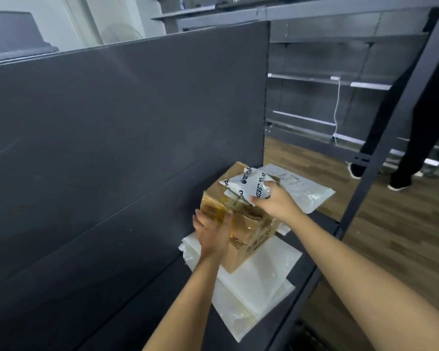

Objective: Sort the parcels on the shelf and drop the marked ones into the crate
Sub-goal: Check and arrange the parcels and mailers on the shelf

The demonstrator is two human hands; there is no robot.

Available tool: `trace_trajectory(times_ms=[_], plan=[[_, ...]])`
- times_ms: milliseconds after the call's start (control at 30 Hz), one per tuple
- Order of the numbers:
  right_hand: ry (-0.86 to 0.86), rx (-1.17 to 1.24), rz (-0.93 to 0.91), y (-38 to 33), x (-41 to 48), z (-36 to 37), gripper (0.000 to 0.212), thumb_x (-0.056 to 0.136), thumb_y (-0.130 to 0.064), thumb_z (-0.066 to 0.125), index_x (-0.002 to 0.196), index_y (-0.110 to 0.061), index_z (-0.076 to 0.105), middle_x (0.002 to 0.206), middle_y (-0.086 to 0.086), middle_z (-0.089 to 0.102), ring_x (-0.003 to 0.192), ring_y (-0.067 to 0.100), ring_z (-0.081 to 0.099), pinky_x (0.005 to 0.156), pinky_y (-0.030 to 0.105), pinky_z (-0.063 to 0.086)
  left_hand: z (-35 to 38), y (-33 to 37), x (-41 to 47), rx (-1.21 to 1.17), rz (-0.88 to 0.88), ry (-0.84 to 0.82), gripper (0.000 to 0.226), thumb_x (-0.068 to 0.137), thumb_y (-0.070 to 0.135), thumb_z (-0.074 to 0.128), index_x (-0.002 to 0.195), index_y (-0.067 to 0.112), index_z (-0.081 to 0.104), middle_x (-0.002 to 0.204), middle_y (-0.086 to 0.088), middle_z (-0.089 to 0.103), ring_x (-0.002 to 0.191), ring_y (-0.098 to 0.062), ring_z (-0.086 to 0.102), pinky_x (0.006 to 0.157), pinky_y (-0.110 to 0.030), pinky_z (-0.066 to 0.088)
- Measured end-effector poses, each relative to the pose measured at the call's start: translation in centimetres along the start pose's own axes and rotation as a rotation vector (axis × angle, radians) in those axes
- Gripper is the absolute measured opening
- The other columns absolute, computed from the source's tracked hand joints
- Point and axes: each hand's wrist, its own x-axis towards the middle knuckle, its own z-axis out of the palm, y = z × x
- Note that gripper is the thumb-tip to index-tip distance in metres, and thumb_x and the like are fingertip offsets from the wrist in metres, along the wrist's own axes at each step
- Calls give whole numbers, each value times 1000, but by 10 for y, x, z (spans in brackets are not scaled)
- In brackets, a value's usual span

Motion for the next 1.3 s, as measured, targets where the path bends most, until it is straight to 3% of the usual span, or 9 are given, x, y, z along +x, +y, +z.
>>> trace_trajectory(times_ms=[267,467,600,667,767,867,967,1133,1300], plan=[[-63,-512,-135,-26,46,33,68,86,-44,57,145,-24,29,150,5,37,131,31,43,104,43,40,13,-30,37,23,13,11,103,79,50,67,151,12,4,156,-9,9,145,-27,13,118,-43,20],[96,-802,-319,-25,41,42,38,92,-25,46,126,-9,47,119,14,60,106,37,60,82,39,49,15,-34,37,43,32,0,105,77,57,65,150,14,3,155,-8,9,143,-28,17,115,-48,25],[183,-881,-373,-31,26,31,38,93,-21,40,128,-6,45,110,15,65,97,37,64,74,36,49,8,-27,35,71,-39,-66,100,82,55,61,150,14,0,156,-9,7,144,-29,14,117,-44,21],[325,-778,-361,-39,15,18,34,94,-22,40,124,-7,50,101,14,68,88,36,65,67,35,48,0,-20,35,101,-115,-63,90,87,47,58,149,9,6,154,-13,16,142,-30,20,115,-41,24],[456,-328,-335,-55,-6,-9,26,95,-20,44,114,-9,57,89,10,66,72,27,58,55,30,43,-19,-10,25,108,-204,-46,69,92,37,50,146,5,20,148,-15,28,137,-31,28,111,-40,28],[314,273,-224,-65,-33,-26,16,93,-18,50,97,-14,65,87,0,66,78,17,59,60,25,46,-44,-12,6,10,-81,-82,42,96,33,45,128,6,48,126,-13,50,125,-32,45,99,-38,38],[82,677,-81,-62,-62,-19,16,93,-15,53,83,-18,66,90,4,71,89,24,67,81,42,55,-77,-9,-30,-324,-65,-205,28,98,36,43,96,16,63,98,2,64,93,-14,62,78,-24,45],[-194,841,-1,-41,-123,22,17,96,-13,50,89,-14,65,83,3,71,75,17,67,65,35,56,-113,-36,-98,-474,17,-117,23,97,29,50,108,17,65,108,-7,72,100,-25,68,91,-37,53],[-429,833,9,-26,-180,61,16,96,-13,49,99,-7,64,92,11,70,81,25,67,66,39,56,-150,-76,-169,-450,9,51,15,96,22,52,104,16,64,91,0,73,74,-10,67,65,-19,55]])
